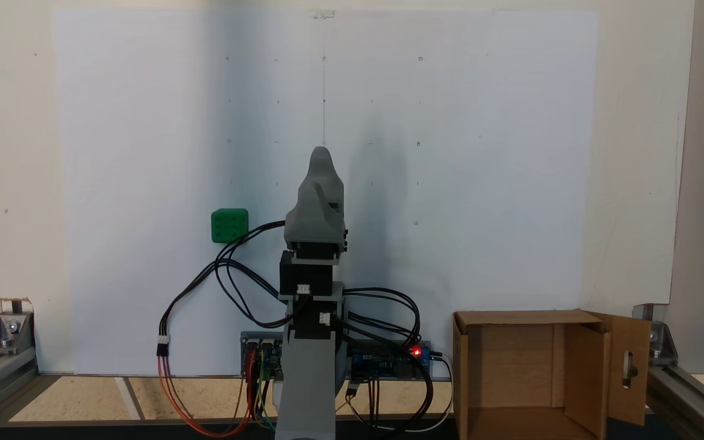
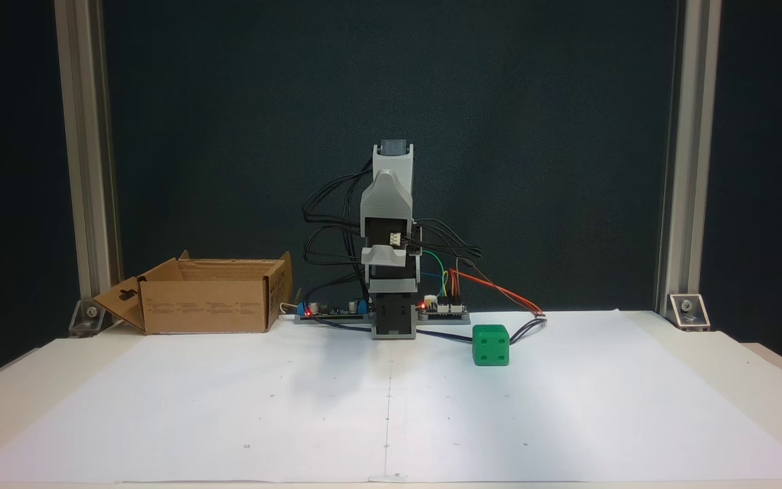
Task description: Grasp a green dice and put it in the bin.
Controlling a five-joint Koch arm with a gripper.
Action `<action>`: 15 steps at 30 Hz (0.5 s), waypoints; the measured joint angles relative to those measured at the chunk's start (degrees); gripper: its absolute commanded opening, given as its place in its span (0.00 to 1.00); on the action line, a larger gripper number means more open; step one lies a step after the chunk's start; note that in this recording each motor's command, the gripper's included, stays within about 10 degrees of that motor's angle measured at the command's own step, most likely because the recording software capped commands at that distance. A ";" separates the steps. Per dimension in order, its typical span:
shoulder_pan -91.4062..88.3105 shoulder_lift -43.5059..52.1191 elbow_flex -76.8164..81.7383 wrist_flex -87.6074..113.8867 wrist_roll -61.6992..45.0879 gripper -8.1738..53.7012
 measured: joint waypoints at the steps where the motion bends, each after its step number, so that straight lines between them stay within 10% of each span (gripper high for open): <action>1: 0.79 0.00 0.00 0.00 0.09 0.86; 15: 4.04 0.00 0.00 0.00 1.41 0.86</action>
